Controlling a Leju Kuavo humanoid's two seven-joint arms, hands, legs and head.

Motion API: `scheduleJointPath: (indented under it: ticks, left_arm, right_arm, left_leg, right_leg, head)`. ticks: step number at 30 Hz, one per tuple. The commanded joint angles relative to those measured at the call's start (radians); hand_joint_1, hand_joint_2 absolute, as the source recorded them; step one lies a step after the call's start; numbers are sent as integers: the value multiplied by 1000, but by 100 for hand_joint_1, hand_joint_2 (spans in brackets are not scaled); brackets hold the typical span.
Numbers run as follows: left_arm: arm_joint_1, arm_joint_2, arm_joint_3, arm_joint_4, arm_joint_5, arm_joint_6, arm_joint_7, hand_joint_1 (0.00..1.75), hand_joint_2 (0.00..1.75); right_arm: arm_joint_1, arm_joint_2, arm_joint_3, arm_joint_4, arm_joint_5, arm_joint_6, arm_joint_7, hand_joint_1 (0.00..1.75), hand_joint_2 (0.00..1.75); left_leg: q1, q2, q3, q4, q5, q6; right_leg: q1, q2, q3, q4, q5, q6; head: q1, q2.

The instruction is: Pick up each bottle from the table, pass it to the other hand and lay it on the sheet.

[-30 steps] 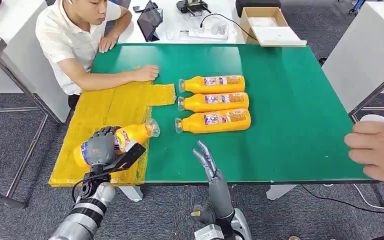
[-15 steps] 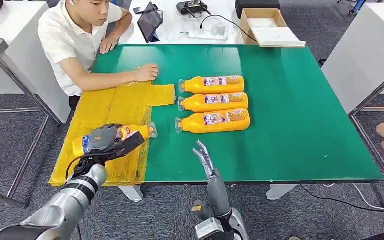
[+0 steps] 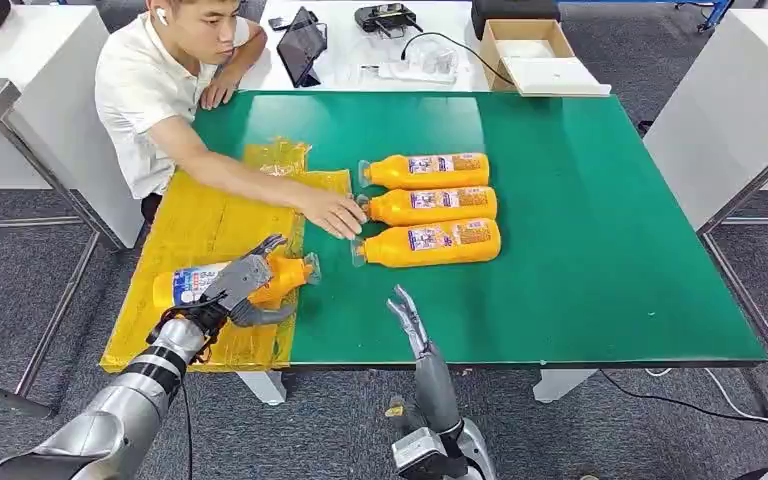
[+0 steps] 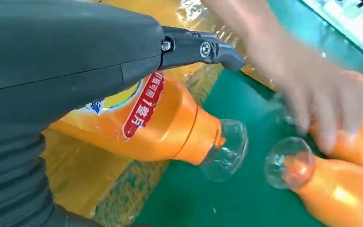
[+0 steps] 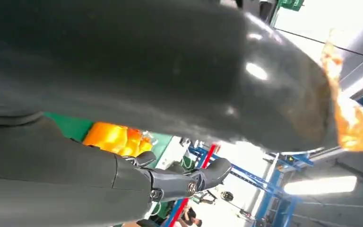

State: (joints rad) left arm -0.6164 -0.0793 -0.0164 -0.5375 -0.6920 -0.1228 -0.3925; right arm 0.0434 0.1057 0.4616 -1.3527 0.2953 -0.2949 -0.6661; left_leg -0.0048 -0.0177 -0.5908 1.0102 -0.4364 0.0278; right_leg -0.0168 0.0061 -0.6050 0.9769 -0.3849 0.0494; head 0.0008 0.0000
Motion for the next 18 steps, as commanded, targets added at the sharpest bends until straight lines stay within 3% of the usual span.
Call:
scheduleJointPath:
  ticks: [1, 5, 6, 8, 11, 16, 18]
  left_arm:
    - [118, -3, -112, -194, 98, 295, -77, 0, 175]
    - [215, -38, -132, -428, 301, 340, -94, 0, 175]
    - [269, -62, -109, -550, 531, 226, -115, 0, 175]
    - [349, -72, -133, -727, 733, 179, -102, 0, 175]
    - [386, -83, -133, -810, 809, 194, -125, 0, 175]
    - [477, -92, -117, -1045, 960, 264, -150, 0, 175]
    - [481, -88, -118, -1055, 962, 266, -146, 0, 175]
  right_arm:
    - [-26, -10, -21, 67, 3, -12, -32, 0, 0]
    - [-16, -14, -23, 48, 11, -20, -32, 0, 0]
    - [-13, -14, -26, 43, 12, -37, -32, 0, 0]
    - [-4, -19, -29, 29, 6, -52, -32, 0, 0]
    - [-4, -27, -32, 30, 27, -76, -25, 0, 0]
    - [-45, -86, -87, 123, 214, -259, 41, 0, 0]
    - [-48, -89, -95, 129, 215, -256, 38, 0, 0]
  left_leg:
    - [1, 4, 3, -2, -1, -2]
    - [1, 3, -1, 0, -1, -1]
    - [2, 4, -1, 1, -3, -2]
    - [0, 2, -4, 0, -1, -1]
    - [1, 5, -2, 1, -4, -2]
    - [1, 5, -6, 1, -4, -2]
    - [1, 5, -5, 0, -4, -2]
  right_leg:
    - [1, 2, 2, -2, 0, -2]
    - [1, 0, -1, 0, -1, -1]
    - [2, 0, -2, 0, -2, -2]
    - [0, 0, -5, -1, -1, -1]
    - [2, 2, -3, 0, -3, -2]
    - [2, 2, -6, 0, -2, -2]
    - [2, 2, -6, -2, -1, -2]
  head:
    - [0, 0]
    - [0, 0]
    - [0, 0]
    - [0, 0]
    - [0, 0]
    - [0, 0]
    - [0, 0]
